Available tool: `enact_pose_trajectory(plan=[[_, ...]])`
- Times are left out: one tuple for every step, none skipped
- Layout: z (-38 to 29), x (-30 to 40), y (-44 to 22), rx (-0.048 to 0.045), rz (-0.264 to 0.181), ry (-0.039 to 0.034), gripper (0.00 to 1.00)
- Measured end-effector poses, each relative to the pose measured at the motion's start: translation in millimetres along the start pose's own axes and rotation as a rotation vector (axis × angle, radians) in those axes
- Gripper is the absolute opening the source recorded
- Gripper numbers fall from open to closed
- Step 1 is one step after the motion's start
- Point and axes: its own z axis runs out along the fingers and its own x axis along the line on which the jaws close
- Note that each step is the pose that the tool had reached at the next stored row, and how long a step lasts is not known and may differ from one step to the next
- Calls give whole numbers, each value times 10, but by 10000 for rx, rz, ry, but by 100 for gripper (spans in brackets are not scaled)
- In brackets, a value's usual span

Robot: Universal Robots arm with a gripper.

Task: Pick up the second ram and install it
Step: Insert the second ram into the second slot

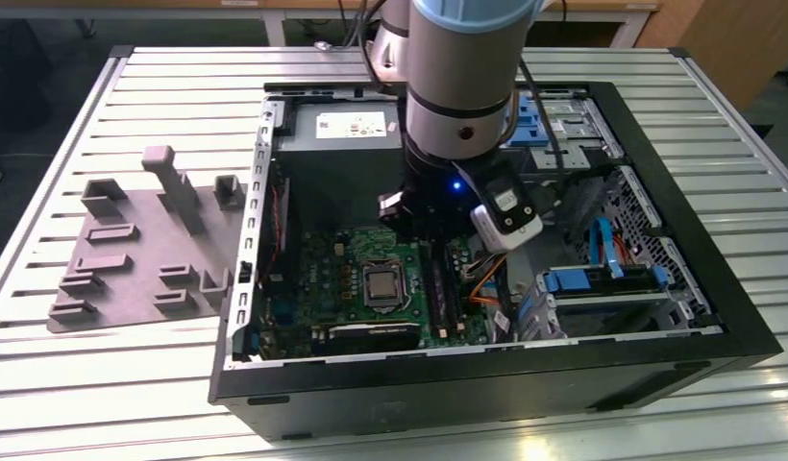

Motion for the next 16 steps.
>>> enact_pose_trajectory(plan=[[4, -6, 0, 0, 19, 0, 12], [7, -11, 0, 0, 36, 0, 12], [11, -16, 0, 1, 51, 0, 12], [16, -21, 0, 1, 61, -1, 12], [21, -24, 0, 1, 65, 0, 12], [26, -27, 0, 1, 66, -1, 12], [31, -28, 0, 3, 68, 0, 12], [38, -28, 0, 2, 68, 0, 12], [44, -28, 0, 2, 68, 0, 12], [51, -28, 0, 2, 67, 0, 12], [58, -28, 0, 2, 67, 0, 12], [66, -28, 0, 2, 67, 0, 12], [73, -27, 0, 2, 67, 0, 12], [80, -27, 0, 2, 67, 0, 12], [86, -27, 0, 2, 67, 0, 12], [91, -26, 0, 2, 67, 0, 12]])
